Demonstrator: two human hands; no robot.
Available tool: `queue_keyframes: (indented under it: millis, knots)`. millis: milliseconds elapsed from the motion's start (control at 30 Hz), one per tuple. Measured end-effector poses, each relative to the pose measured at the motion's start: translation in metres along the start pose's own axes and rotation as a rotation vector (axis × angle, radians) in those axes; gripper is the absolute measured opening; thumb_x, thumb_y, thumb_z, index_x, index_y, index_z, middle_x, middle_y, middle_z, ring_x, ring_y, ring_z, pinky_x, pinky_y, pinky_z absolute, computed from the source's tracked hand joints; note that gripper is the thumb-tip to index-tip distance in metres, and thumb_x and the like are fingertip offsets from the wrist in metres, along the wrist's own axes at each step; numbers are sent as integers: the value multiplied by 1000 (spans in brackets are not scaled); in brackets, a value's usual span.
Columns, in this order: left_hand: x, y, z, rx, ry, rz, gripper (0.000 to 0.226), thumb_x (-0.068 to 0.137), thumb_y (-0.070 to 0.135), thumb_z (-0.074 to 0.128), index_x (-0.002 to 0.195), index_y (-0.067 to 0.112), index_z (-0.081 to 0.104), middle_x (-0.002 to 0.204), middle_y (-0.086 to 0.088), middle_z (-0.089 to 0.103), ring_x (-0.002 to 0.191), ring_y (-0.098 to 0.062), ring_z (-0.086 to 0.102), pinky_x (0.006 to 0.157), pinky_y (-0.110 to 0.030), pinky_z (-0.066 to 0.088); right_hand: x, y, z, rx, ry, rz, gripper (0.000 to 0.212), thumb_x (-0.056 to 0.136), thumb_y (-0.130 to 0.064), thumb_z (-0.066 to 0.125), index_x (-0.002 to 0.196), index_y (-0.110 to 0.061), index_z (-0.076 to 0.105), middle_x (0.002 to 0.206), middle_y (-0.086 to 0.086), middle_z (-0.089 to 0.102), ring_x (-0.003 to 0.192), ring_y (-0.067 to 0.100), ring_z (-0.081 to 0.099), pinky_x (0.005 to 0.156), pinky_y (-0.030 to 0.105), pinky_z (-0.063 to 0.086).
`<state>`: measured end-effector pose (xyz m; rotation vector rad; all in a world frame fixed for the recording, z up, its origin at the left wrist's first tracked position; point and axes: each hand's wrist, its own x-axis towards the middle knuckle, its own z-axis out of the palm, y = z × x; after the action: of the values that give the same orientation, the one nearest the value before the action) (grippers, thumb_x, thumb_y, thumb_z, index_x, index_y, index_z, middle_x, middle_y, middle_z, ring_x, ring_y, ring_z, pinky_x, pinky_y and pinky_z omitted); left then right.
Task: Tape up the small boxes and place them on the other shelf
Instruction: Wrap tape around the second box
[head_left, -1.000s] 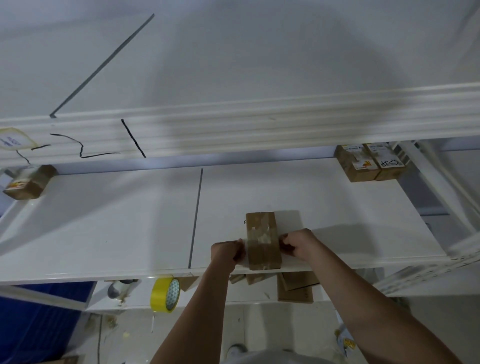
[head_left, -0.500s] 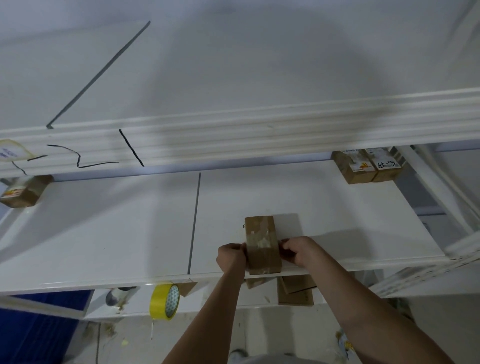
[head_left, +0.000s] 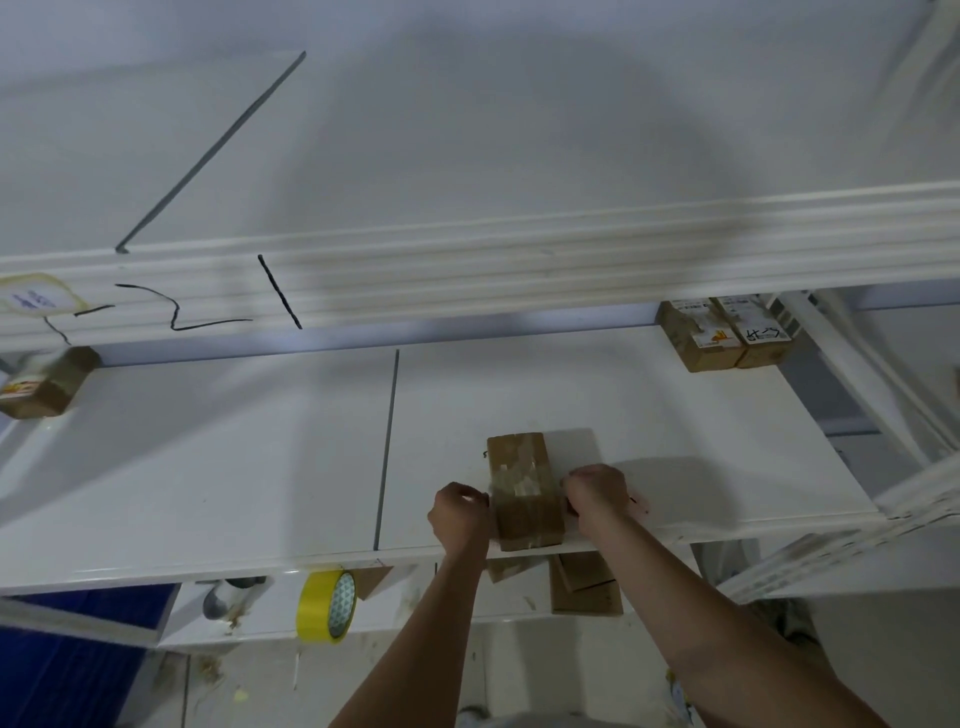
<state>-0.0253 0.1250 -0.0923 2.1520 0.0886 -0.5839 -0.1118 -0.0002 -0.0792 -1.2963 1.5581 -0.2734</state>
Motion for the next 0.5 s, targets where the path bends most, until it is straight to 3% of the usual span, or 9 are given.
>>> queue_keyframes:
  millis: [67,167,267,333,400,500]
  knots:
    - [3,2,-2,-58,21,8,8,91,10,69,98,12,73,100,-10,74,82,-25,72,82,-41,61,-8,1,1,-107,103,-199,18,92,0,58,97,-4,75,99,9,73,85,23,66,65,22,49]
    - [0,13,-5,-102,-4,46,9,90,13,71,94,8,77,95,-12,76,80,-27,73,82,-43,61,-19,-1,7,-200,110,-395,19,94,-3,59,86,-5,76,84,7,74,68,12,61,51,14,37]
    - [-5,20,-2,-41,-22,87,29,88,2,68,61,14,67,73,-12,72,70,-30,72,72,-43,63,-24,-1,13,-273,86,-400,22,94,-6,63,74,-5,72,67,3,65,57,6,56,47,14,34]
    - [-7,22,0,30,-26,99,24,89,1,64,67,8,71,68,-9,69,62,-24,68,61,-32,60,-21,1,14,-307,108,-385,26,93,-4,64,67,-4,65,60,1,58,52,7,53,44,15,32]
    - [-8,25,-1,92,-22,104,19,90,0,62,75,3,73,67,-7,66,56,-15,60,49,-19,47,-19,0,13,-331,116,-355,27,93,-1,62,66,-4,62,57,0,54,50,8,51,43,16,33]
    - [-9,26,1,170,-17,128,16,94,2,59,83,0,70,76,-8,66,59,-14,57,54,-22,48,-19,-2,13,-405,87,-333,16,96,-6,61,82,-3,69,71,4,64,62,12,59,52,18,43]
